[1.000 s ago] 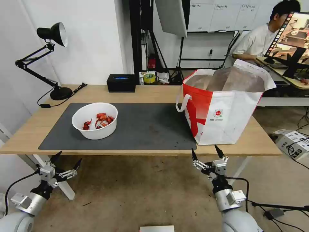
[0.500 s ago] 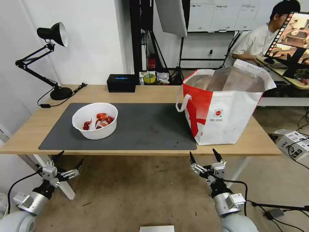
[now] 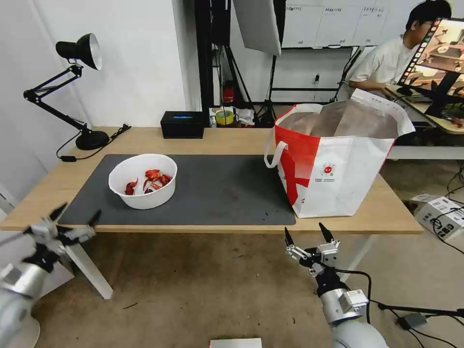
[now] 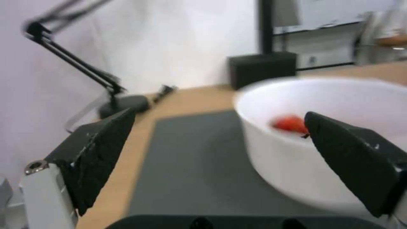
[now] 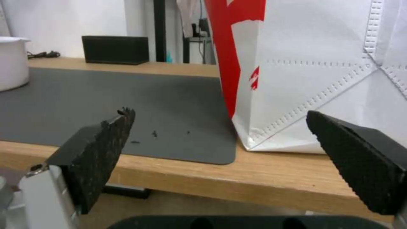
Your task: Pick up the trash from the table and place it into the takeout bag.
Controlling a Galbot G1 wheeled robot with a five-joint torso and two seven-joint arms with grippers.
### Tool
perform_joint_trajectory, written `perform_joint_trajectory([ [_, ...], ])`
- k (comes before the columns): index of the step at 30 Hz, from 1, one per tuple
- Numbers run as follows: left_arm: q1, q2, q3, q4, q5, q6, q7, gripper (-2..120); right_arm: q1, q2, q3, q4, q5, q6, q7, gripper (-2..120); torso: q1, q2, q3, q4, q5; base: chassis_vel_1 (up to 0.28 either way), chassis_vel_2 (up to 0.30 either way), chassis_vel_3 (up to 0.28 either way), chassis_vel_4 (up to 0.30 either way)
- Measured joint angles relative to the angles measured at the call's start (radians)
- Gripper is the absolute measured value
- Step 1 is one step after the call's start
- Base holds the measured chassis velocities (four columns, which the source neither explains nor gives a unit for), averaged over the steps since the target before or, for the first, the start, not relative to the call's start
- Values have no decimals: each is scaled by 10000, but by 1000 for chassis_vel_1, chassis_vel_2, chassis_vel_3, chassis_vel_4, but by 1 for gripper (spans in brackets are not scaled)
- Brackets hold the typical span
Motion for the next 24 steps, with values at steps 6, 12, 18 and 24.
perform_joint_trajectory([
  [6, -593, 1125, -58, -367, -1408, 1796, -1975, 100, 2, -1, 0, 0, 2, -3, 1, 100, 2, -1, 1, -4, -2, 0, 0, 0, 0],
  [12, -959, 2384, -636, -166, -3756, 3455, -2718, 100, 6, -2, -1, 0, 2, -4, 1, 100, 1, 0, 0, 1, 0, 0, 0, 0, 0],
  [18, -1555, 2648, -198, 28, -4315, 4092, -2690, 100, 9, -3, -1, 1, 3, -4, 1, 100, 1, -1, 0, 0, -3, 0, 0, 0, 0],
  [24, -2627, 2735, 671, 114, -5200, 5195, -2432, 100, 10, -3, -1, 1, 3, -4, 1, 100, 1, 0, 0, 0, -1, 0, 0, 0, 0],
])
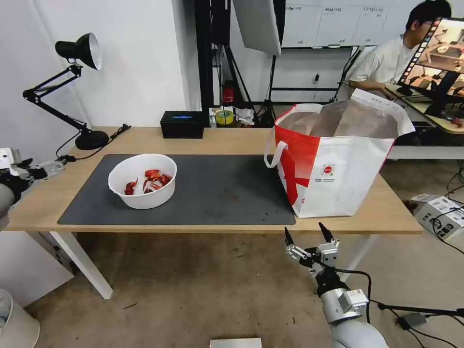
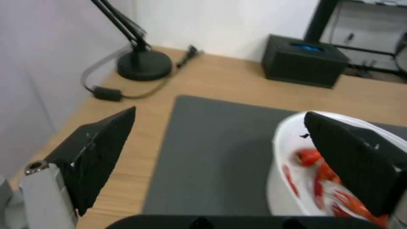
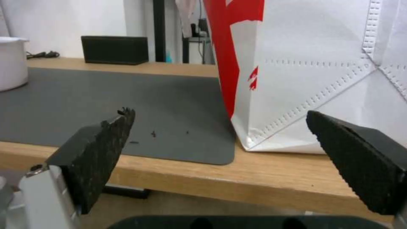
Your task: Pick up the trash from the table and place it into the takeout bag.
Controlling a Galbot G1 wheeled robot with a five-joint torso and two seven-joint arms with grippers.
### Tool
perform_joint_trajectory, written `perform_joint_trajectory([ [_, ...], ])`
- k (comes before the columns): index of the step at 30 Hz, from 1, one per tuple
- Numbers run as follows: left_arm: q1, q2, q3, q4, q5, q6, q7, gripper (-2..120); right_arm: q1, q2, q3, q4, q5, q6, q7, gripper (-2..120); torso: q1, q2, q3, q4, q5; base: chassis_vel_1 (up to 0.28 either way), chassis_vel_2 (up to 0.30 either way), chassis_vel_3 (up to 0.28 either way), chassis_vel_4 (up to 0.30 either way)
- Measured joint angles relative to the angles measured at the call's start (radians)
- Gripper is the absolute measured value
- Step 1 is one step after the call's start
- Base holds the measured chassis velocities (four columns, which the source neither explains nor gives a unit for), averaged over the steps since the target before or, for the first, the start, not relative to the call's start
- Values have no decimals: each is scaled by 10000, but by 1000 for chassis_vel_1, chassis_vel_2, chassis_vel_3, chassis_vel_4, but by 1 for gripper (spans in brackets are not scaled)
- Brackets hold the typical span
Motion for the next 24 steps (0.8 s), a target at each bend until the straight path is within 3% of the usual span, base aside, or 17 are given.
perform_joint_trajectory([
  [4, -466, 104, 313, 99, -367, 613, 38, 100, 0, 0, 0, 0, 0, 0, 0, 100, 0, 0, 0, 1, 0, 0, 0, 0, 0],
  [7, -1550, 258, 1114, 400, -1137, 2086, 9, 100, 1, 0, 0, 0, 1, 0, 1, 100, 0, 0, 1, 0, 1, 0, 0, 0, 0],
  [8, -1550, 258, 1114, 400, -1137, 2086, 9, 100, 1, 0, 0, 0, 1, 0, 1, 100, 0, 0, 1, 0, 1, 0, 0, 0, 0],
  [11, -2374, 322, 1653, 625, -2391, 3161, -469, 100, 1, 0, 0, 0, 1, 0, 0, 100, 0, 0, 0, -2, 3, 0, 0, 0, 0],
  [14, -2794, 336, 1894, 838, -3327, 3619, -886, 100, 1, 0, 0, 0, 1, 0, 1, 100, 0, 0, 0, 0, 2, 0, 0, 0, 0],
  [19, -3258, 269, 2137, 1117, -4326, 3734, -1408, 100, 1, -1, 0, 0, 0, 0, 0, 100, -1, 0, -1, 0, 2, 0, 0, 0, 0],
  [21, -3536, 200, 2237, 1155, -5384, 3736, -2091, 100, 2, 0, 0, 0, 0, 0, 1, 100, -1, 0, 0, 0, 1, 0, 0, 0, 0],
  [24, -3758, 138, 2404, 1188, -5737, 3722, -2356, 100, 1, 0, 0, 0, 1, 0, 0, 100, -1, 0, -1, 0, 2, 0, 0, 0, 0],
])
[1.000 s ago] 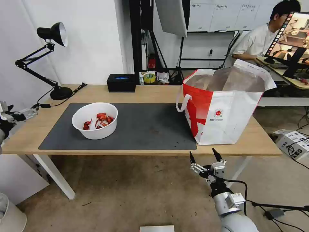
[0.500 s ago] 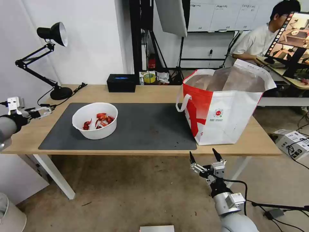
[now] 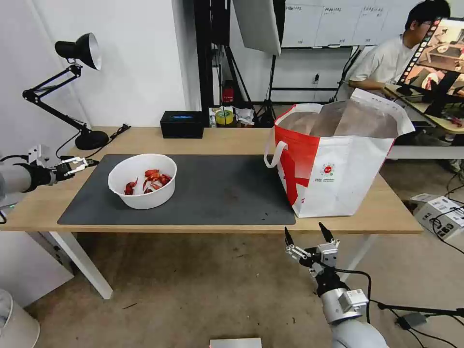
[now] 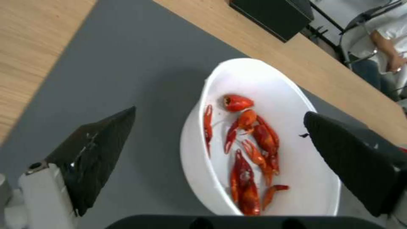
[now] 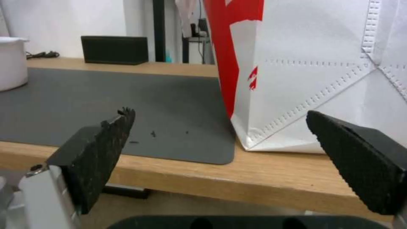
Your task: Pick up the trash from the table and place it into the takeout bag.
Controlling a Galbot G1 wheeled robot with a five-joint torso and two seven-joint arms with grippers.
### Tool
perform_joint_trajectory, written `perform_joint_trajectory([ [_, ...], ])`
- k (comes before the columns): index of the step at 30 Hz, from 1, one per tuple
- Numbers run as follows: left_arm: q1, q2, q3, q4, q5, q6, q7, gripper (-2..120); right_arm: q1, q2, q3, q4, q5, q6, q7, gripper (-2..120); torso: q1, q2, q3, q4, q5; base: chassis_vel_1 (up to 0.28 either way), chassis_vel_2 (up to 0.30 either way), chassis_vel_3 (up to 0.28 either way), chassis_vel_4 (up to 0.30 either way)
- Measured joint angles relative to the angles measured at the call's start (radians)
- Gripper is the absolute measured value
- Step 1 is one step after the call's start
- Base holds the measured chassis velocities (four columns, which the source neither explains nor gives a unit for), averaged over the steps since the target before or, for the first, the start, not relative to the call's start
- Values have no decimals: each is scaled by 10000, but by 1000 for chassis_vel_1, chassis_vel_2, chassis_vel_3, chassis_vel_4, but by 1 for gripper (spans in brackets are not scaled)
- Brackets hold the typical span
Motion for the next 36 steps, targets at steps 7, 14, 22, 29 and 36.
perform_joint_trajectory([
  [7, -150, -262, 289, 216, 2, -46, -33, 100, -1, 0, 0, 0, 0, 0, 0, 100, 0, 0, 0, 0, -1, 0, 0, 0, 0],
  [14, -213, -494, 474, 347, 54, -71, 230, 100, 0, 0, 0, 0, 0, 0, 0, 100, 0, 0, 0, 1, -2, 0, 0, 0, 0],
  [22, -781, -737, 1106, 430, 369, -91, 389, 100, 0, 0, 0, 0, 0, 0, 0, 100, 0, 0, 0, 0, -1, 0, 0, 0, 0],
  [29, -1267, -813, 1740, 681, 733, -98, 463, 100, 0, 0, 0, 0, 0, -1, 0, 100, 0, 0, 0, 0, -1, 0, 0, 0, 0],
  [36, -1806, -874, 2427, 866, 1036, -104, 473, 100, -1, 0, 0, 0, 0, -1, 0, 100, 0, 0, 0, 0, 0, 0, 0, 0, 0],
])
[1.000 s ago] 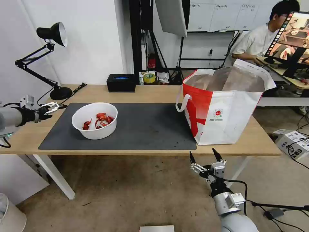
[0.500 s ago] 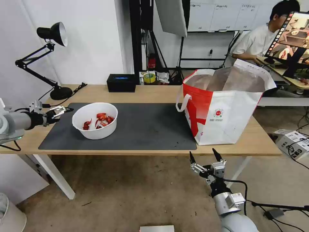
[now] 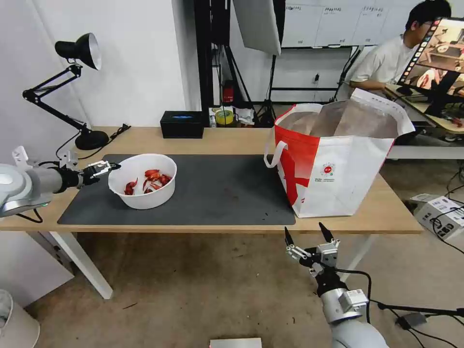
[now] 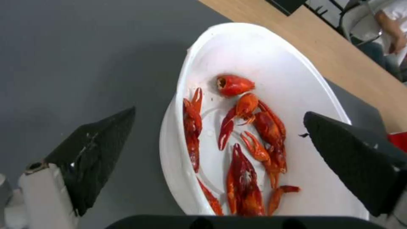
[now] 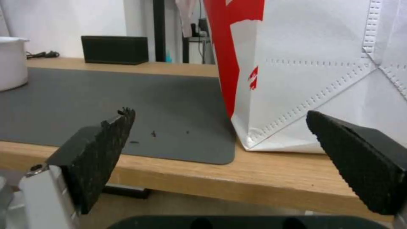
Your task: Pick up the trash from the table and place it into the takeout bag.
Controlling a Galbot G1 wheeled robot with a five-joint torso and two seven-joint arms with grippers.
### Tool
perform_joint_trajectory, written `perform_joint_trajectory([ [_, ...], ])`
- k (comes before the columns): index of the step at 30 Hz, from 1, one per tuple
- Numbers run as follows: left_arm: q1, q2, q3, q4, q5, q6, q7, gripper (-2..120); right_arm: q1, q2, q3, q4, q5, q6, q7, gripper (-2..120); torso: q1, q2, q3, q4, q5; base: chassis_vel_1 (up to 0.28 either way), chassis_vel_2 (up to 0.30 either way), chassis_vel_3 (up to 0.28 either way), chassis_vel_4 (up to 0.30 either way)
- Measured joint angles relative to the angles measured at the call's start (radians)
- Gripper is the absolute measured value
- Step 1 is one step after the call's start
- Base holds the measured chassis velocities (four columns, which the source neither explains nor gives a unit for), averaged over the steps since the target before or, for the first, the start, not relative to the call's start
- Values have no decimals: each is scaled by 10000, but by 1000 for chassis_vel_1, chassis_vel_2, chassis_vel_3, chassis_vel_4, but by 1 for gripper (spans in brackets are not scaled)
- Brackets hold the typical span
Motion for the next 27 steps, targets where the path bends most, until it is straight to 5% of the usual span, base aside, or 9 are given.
perform_joint_trajectory([
  [27, -1600, -701, 1880, 1178, 1828, -6, 188, 100, 0, 0, 0, 0, 0, 0, 0, 100, 0, 0, 0, 0, -1, 0, 0, 0, 0],
])
